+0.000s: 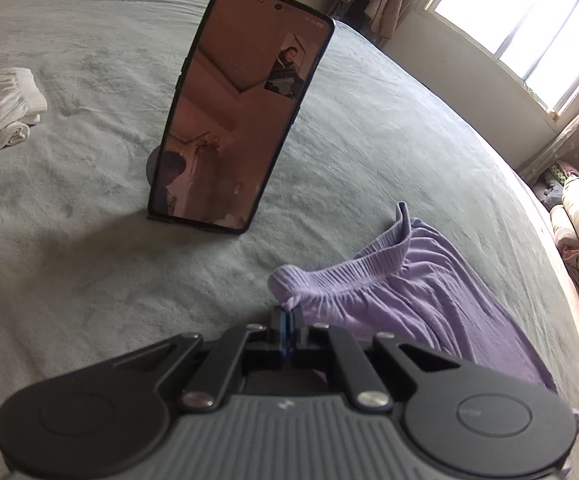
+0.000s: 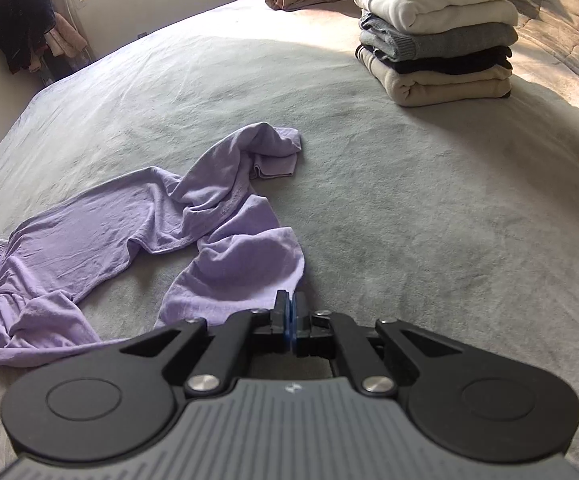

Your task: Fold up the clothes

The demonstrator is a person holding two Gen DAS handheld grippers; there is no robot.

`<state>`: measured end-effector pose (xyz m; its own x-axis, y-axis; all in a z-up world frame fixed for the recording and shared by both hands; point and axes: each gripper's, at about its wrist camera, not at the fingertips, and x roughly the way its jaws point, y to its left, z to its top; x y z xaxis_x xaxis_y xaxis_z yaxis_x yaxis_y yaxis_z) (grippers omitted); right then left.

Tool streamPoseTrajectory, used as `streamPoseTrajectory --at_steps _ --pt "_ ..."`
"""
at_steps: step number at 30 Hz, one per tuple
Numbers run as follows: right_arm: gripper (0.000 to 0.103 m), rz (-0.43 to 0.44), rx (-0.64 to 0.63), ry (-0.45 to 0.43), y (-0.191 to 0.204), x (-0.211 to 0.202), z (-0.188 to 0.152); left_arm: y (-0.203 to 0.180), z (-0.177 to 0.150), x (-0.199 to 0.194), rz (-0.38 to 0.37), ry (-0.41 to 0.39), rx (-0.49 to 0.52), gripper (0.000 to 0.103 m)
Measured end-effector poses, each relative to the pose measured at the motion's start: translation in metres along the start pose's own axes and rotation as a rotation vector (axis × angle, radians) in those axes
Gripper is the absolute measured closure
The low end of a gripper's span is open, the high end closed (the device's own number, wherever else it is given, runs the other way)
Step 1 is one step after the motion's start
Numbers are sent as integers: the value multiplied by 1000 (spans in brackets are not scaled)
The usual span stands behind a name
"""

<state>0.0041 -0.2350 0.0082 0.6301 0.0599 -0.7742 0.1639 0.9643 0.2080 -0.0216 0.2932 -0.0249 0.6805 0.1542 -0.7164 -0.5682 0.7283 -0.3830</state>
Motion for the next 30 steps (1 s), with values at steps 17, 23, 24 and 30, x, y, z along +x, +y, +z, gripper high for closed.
streamPoseTrajectory --at_steps 17,23,24,30 --pt "102 25 -27 122 -4 -42 -88 25 5 -11 131 49 9 102" --pt "103 15 -53 171 -5 -23 -108 19 -3 2 187 93 90 101" --pt "102 20 -72 169 -4 -24 -106 14 -5 1 194 92 119 100" --pt "88 64 -62 141 -11 -24 -85 -4 -12 -20 201 82 228 73"
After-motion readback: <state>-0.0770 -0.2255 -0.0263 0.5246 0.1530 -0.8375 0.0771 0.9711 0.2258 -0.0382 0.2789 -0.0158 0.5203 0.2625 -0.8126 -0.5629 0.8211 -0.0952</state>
